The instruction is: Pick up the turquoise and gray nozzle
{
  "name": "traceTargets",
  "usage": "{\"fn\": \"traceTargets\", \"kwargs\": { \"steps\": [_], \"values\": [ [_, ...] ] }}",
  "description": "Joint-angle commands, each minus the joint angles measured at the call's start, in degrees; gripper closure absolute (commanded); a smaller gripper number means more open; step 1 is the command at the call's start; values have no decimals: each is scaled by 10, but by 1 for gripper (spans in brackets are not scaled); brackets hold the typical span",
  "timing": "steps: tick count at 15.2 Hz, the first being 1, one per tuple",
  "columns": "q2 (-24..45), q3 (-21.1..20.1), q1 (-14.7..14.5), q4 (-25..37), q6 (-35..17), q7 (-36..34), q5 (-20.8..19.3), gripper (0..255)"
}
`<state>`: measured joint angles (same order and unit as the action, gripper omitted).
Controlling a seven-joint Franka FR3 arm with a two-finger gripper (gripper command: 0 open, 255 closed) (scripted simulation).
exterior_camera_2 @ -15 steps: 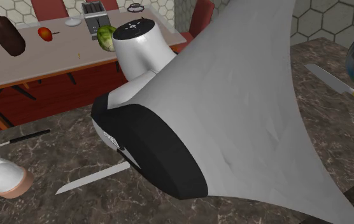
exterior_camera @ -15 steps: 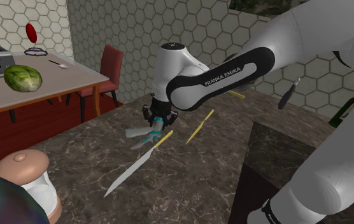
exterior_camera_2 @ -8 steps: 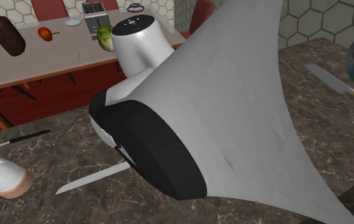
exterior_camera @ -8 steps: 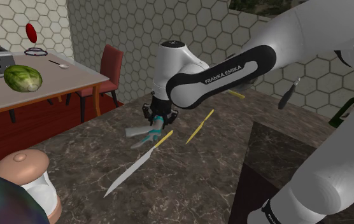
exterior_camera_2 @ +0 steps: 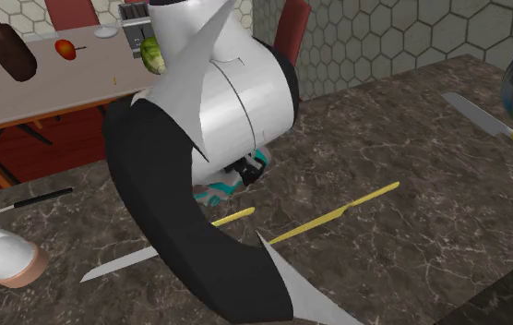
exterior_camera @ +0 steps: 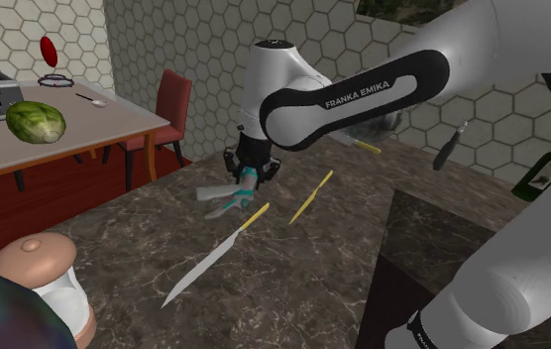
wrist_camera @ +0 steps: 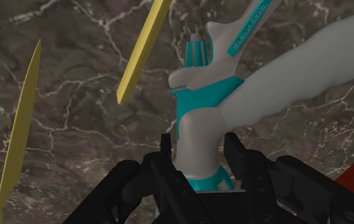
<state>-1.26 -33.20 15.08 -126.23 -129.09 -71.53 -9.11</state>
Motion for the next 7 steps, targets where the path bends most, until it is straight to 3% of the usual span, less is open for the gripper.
{"fn": "traceTargets", "kwargs": {
  "steps": [1,7],
  "values": [
    [-8,1,0,9,15,7,8,255],
    [-24,2,0,27,46,20,21,255]
  ]
}}
